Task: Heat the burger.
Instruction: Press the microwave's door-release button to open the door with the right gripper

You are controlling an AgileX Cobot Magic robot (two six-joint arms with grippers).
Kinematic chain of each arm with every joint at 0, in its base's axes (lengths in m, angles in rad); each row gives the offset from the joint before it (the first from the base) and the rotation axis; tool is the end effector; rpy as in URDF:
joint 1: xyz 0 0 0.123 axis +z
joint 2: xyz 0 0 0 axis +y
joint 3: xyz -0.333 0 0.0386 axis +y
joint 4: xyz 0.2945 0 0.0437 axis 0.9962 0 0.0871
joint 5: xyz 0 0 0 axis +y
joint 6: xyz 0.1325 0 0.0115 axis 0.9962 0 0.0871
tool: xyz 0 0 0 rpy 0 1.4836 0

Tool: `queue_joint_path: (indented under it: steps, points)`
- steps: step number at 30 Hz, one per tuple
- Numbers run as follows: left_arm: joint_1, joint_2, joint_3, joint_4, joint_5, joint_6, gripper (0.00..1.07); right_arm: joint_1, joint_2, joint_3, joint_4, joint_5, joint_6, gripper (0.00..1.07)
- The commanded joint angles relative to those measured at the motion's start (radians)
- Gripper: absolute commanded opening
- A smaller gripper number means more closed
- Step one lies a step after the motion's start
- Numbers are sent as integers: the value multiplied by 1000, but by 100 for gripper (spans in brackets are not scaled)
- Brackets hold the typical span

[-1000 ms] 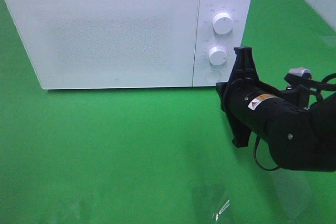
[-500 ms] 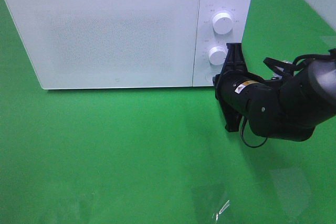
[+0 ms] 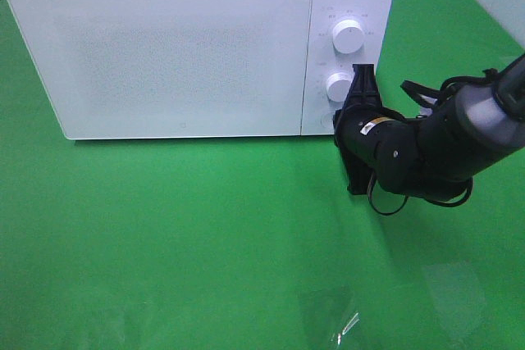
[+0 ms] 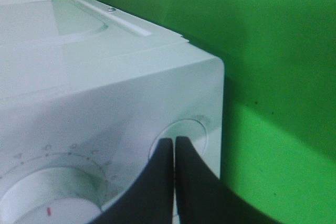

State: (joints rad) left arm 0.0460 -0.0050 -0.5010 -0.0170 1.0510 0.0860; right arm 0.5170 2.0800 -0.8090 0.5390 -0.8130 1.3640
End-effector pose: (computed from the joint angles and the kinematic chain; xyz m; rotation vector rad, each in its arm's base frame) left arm 0.0226 -0.0009 0.2821 0.0413 2.0286 0.0630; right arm 0.4035 0.1724 0.0730 1.4501 1.5892 1.0448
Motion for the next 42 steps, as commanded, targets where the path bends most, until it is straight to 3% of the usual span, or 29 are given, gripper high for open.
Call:
queue_joint_path:
  steps: [1, 13, 25, 35, 42]
  points:
    - [1, -19, 2, -1, -13, 1, 98, -6, 3, -21, -14, 3, 5, 0]
    - [1, -19, 2, -1, -13, 1, 98, -6, 47, -67, -15, -71, 11, 0]
    - [1, -19, 2, -1, -13, 1, 98, -6, 49, -71, 16, -330, 58, 0]
    - [1, -19, 2, -1, -13, 1, 98, -6, 108, -186, 19, -505, 63, 0]
    - [1, -19, 2, -1, -13, 1, 98, -28, 136, -233, -15, -490, 62, 0]
